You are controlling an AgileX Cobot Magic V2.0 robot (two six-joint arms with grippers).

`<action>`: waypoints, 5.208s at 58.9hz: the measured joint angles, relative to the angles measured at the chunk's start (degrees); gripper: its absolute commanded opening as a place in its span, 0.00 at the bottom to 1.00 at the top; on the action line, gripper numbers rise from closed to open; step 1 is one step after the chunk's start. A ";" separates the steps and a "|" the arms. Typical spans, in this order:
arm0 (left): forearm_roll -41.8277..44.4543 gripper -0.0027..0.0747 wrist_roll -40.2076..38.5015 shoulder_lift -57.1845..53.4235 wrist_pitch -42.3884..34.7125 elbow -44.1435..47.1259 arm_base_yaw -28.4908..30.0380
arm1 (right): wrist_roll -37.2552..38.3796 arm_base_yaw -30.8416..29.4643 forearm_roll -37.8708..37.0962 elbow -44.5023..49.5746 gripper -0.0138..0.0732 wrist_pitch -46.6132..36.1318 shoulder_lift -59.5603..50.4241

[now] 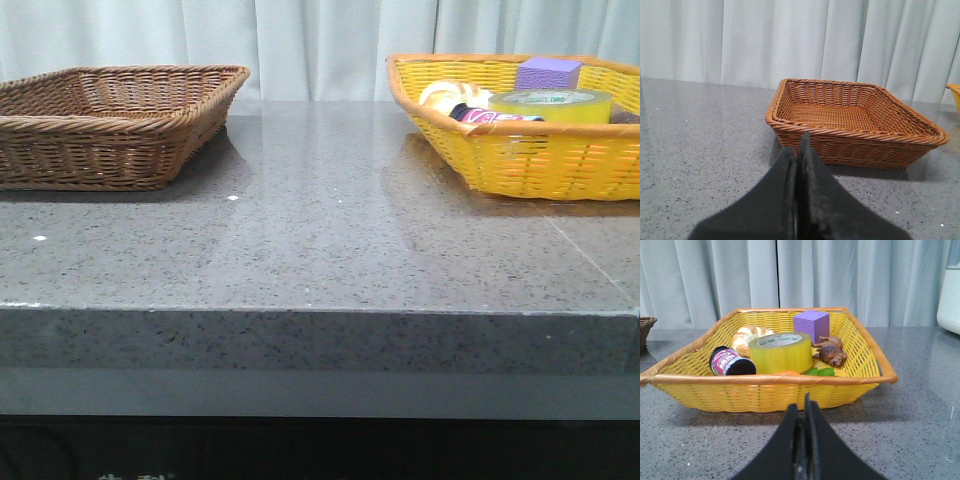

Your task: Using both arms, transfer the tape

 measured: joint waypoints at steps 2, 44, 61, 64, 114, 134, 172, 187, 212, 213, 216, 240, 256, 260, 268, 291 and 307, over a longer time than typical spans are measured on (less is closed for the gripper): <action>0.00 0.01 0.00 0.00 0.00 0.00 0.00 | 0.00 0.00 0.00 0.00 0.08 0.00 0.00; 0.00 0.01 0.00 0.00 -0.11 0.00 0.00 | 0.00 0.00 0.00 0.00 0.08 -0.25 0.00; 0.00 0.01 0.00 0.00 0.31 -0.67 0.00 | 0.00 0.00 0.00 -3.75 0.08 3.26 0.00; 0.00 0.01 0.00 0.00 2.48 -2.34 0.00 | 0.00 0.00 0.00 -6.44 0.08 5.82 0.00; 0.00 0.01 0.00 33.59 37.59 -49.05 0.00 | 0.00 0.00 -0.71 -51.44 0.08 38.83 33.30; 1.45 0.06 0.00 43.25 36.80 -49.05 0.00 | 0.00 0.00 -0.74 -50.86 0.16 39.66 46.90; 2.64 0.74 0.46 48.47 31.61 -49.18 -11.88 | 1.55 -1.18 -0.74 -61.26 0.78 44.58 63.13; 2.50 0.74 0.79 48.47 31.39 -49.41 -25.62 | 1.93 -2.33 -0.62 -74.81 0.78 50.52 74.97; 2.45 0.74 0.89 48.47 31.30 -49.41 -29.06 | 1.00 -2.33 3.01 -97.52 0.78 59.69 97.21; 2.45 0.74 0.89 48.47 31.30 -49.41 -29.06 | 1.00 -2.33 3.02 -98.20 0.78 59.94 97.91; 2.45 0.74 0.89 48.47 31.30 -49.41 -29.06 | 0.75 -2.33 3.10 -100.52 0.78 60.79 100.36; 2.45 0.74 0.89 48.47 31.30 -49.41 -29.06 | -1.20 -2.33 3.23 -114.15 0.78 63.23 116.29; 2.45 0.74 0.89 48.47 31.30 -49.41 -29.06 | -1.56 -2.33 3.23 -116.99 0.52 64.06 121.12; 2.45 0.74 0.89 48.47 31.30 -49.41 -29.06 | -1.56 -2.33 3.23 -117.13 0.43 64.17 121.49; 2.45 0.74 0.89 48.47 31.30 -49.41 -29.06 | -1.56 -2.46 3.10 -117.47 0.37 64.76 121.71; 2.45 0.74 0.89 48.47 31.30 -49.41 -29.06 | -1.86 -2.46 3.11 -122.40 0.37 72.94 117.09; 2.45 0.74 0.89 48.47 31.30 -49.41 -29.06 | -4.15 2.95 3.22 -122.91 0.37 74.72 109.05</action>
